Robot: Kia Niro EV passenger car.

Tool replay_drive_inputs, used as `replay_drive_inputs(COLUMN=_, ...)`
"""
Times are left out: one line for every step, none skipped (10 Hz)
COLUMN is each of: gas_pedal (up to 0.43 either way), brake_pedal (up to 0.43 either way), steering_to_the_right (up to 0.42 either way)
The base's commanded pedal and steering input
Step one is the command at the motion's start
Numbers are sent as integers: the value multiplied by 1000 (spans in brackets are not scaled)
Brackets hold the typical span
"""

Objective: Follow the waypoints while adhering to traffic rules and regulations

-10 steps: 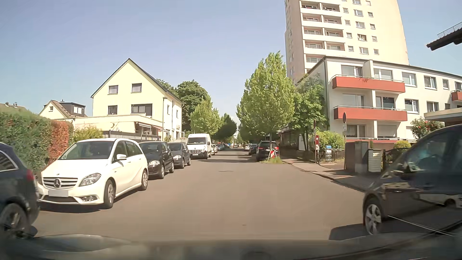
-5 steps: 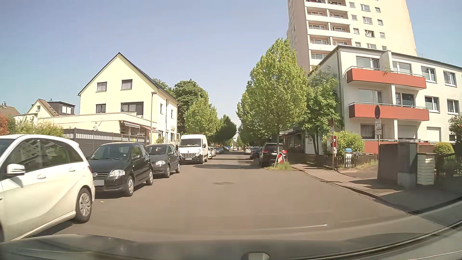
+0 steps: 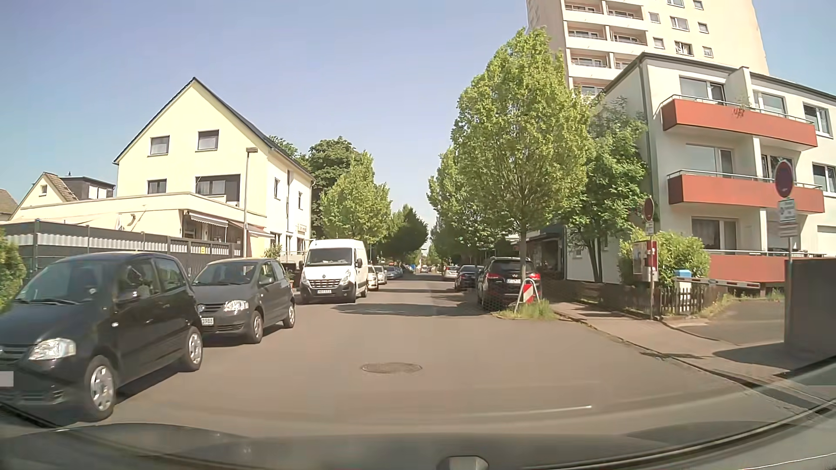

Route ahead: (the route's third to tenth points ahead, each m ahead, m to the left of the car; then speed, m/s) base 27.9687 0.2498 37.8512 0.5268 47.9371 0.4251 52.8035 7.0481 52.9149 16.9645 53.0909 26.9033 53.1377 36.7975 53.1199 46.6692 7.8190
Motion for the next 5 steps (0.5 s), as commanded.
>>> replay_drive_inputs(gas_pedal=67, brake_pedal=0, steering_to_the_right=1)
replay_drive_inputs(gas_pedal=67, brake_pedal=0, steering_to_the_right=1)
replay_drive_inputs(gas_pedal=67, brake_pedal=0, steering_to_the_right=1)
replay_drive_inputs(gas_pedal=59, brake_pedal=0, steering_to_the_right=1)
replay_drive_inputs(gas_pedal=59, brake_pedal=0, steering_to_the_right=1)
